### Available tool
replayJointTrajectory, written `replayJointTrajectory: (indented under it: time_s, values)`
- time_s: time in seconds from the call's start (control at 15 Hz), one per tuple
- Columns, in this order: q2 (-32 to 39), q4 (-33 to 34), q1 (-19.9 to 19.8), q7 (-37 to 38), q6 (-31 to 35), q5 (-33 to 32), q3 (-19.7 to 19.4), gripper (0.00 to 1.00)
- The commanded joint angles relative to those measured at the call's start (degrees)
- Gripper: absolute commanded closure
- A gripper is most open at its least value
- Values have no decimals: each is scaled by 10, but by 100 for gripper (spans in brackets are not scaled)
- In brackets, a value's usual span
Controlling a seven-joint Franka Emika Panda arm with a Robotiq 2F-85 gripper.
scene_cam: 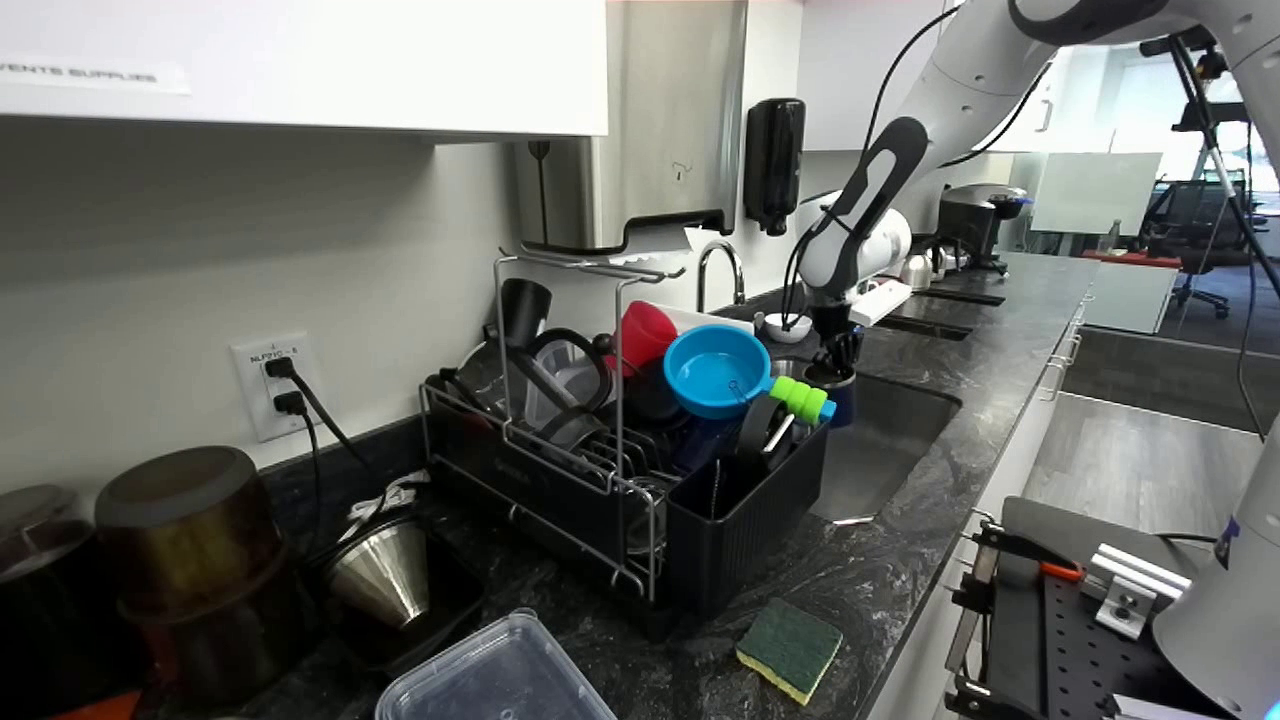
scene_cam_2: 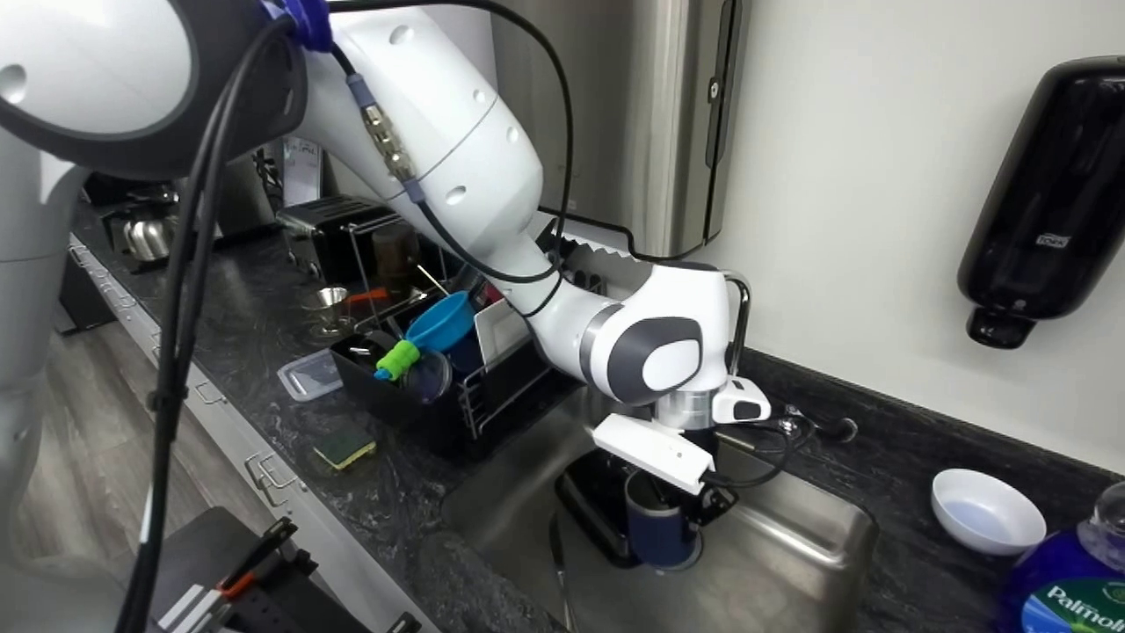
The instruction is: Remove the dark blue thermos from the sink and place it on the dishrack
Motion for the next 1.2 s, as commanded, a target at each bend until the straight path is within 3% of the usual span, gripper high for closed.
replayJointTrajectory:
  time_s: [0.0,0.53,0.87,1.13]
  values:
    - [-33,-11,-14,-77,-43,50,13,98]
    - [-69,-8,-61,-321,-141,166,45,98]
    - [-78,8,-72,-458,-241,232,35,98]
    - [-85,20,-71,-526,-306,255,22,98]
